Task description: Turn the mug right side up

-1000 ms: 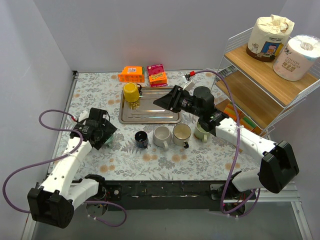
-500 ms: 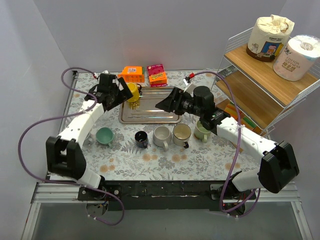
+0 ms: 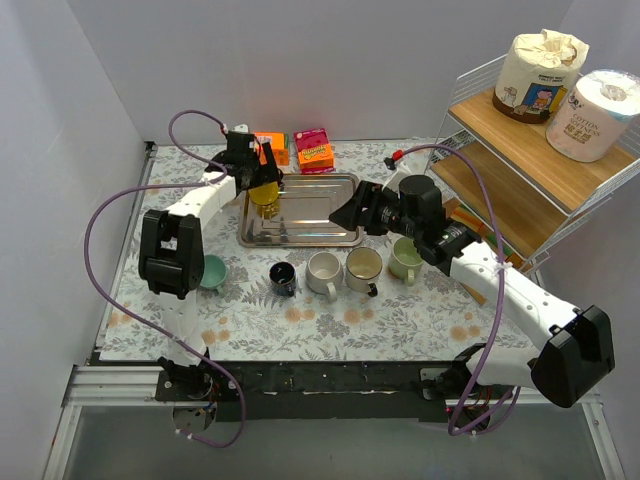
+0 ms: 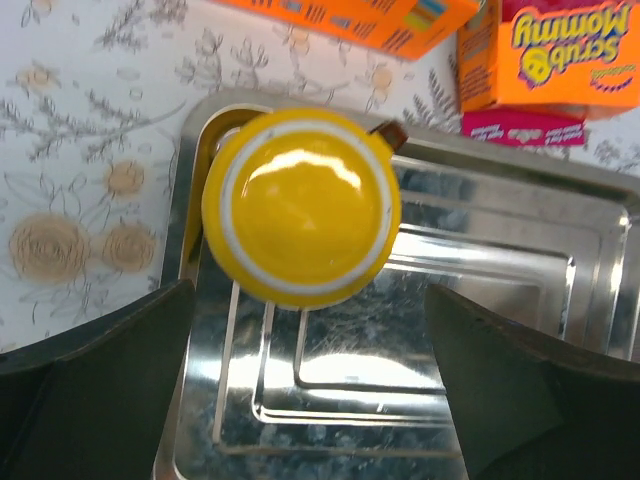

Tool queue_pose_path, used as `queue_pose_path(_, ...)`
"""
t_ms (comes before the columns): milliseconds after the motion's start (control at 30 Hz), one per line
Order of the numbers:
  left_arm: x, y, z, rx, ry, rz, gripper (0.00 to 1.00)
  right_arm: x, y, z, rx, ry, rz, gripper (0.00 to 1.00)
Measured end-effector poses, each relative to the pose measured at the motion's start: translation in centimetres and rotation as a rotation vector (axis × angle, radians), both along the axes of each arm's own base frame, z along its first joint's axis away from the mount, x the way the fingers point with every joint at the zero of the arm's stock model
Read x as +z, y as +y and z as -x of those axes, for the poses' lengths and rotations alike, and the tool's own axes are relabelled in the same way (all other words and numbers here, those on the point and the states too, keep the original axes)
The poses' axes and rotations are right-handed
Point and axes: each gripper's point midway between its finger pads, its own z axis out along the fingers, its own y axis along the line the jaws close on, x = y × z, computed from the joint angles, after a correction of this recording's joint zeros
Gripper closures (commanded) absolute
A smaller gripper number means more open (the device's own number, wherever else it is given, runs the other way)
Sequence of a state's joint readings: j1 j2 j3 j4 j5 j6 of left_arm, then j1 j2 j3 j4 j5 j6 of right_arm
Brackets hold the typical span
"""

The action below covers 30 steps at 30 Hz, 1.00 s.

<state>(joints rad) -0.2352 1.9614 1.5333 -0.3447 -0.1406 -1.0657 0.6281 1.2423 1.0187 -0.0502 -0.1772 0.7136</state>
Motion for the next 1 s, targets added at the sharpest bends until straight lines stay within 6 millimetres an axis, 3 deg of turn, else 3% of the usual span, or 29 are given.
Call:
queue_pose_path(233, 2.8, -0.4, -4.3, 0.011, -0.112, 0.025, 0.02, -1.2, -1.0, -0.3, -0.034, 0.025, 0.049, 0.21)
queue_pose_path(333, 3.5, 0.1, -6.8, 0.049, -0.143, 0.051, 0.26, -1.5, -1.4, -0.6, -0.048, 0.027, 0.06, 0.21)
queue_pose_path(433, 2.5, 1.1, -8.4, 0.075, -0.138, 0.055, 0.32, -1.6, -1.6, -0.8, -0.056, 0.023, 0.068, 0.21)
queue_pose_path(667, -3.0, 2.9, -9.4, 0.087, -0.041, 0.04, 0.33, -2.2, -2.2, -1.5, -0.072, 0.029, 0.086, 0.21)
queue_pose_path(767, -3.6, 2.7, -9.7, 0.031, -0.029, 0.055, 0.33, -2.5, -2.3, -1.7, -0.078, 0.036, 0.091, 0.21)
queue_pose_path(1000, -3.3, -0.1, -9.2, -0.232, -0.041, 0.069, 0.33, -3.7, -2.2, -2.5, -0.079, 0.054, 0.119, 0.22)
